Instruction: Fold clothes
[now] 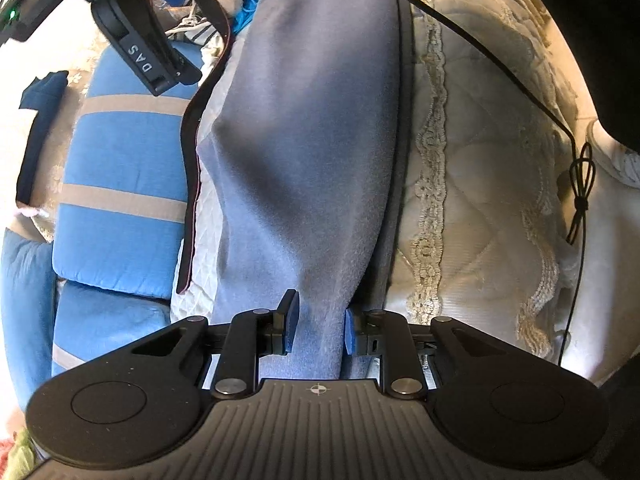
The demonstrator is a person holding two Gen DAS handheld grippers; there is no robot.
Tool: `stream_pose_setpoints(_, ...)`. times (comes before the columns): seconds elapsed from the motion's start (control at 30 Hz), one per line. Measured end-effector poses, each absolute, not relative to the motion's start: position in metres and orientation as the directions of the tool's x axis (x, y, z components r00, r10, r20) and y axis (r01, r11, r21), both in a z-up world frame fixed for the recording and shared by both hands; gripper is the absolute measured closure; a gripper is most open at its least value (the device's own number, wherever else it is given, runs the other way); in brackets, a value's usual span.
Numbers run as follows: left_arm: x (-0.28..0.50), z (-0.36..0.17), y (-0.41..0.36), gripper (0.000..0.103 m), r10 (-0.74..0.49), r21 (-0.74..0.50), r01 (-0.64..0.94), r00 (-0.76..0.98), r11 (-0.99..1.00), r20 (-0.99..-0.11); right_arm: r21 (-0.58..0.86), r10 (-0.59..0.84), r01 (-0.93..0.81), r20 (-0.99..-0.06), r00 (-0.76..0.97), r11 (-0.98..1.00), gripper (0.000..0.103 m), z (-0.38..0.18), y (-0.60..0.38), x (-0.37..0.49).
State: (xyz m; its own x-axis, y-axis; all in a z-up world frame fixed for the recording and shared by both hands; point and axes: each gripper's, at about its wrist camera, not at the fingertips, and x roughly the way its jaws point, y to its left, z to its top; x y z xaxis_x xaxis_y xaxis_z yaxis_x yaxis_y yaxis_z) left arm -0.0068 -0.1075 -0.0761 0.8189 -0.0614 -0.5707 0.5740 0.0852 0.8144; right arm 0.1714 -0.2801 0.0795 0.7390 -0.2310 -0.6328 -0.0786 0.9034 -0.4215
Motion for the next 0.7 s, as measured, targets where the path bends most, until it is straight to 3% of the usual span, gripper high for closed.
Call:
stream_pose_setpoints(0.1,-0.004,-0.072,-0.105,0.078,-0.063,0.805,0.58,0.814,0.127,-0.577,-0.414,-0.215,-0.083,-0.621,0.753,0.906,0.0,0.08,-0.28,0.168)
stream_pose_setpoints(0.17,-0.002,-0.068,-0.105,0.062,-0.059,0.805,0.571,0.82,0.158,-0.57,-0.393,-0.207,-0.073,-0.623,0.755,0.917,0.0,0.077,-0.281,0.167)
stream_pose_setpoints(0.27,0.004,-0.057,-0.103,0.052,-0.056,0.789,0.568,0.818,0.236,-0.572,-0.387,-0.212,-0.047,-0.598,0.773,0.921,0.0,0.07,-0.28,0.161)
stream_pose_setpoints(0.37,0.006,-0.042,-0.09,0.05,-0.062,0.738,0.59,0.793,0.329,-0.606,-0.363,-0.21,-0.009,-0.56,0.801,0.932,0.0,0.062,-0.276,0.154)
stream_pose_setpoints(0.5,-0.005,-0.018,-0.066,0.05,-0.092,0.674,0.607,0.768,0.421,-0.634,-0.267,-0.2,0.047,-0.582,0.788,0.962,0.0,0.051,-0.276,0.148)
stream_pose_setpoints(0.7,-0.016,0.048,-0.025,0.043,-0.256,0.458,0.662,0.694,0.593,-0.673,-0.258,-0.166,0.004,-0.608,0.776,0.966,0.0,0.044,-0.267,0.135)
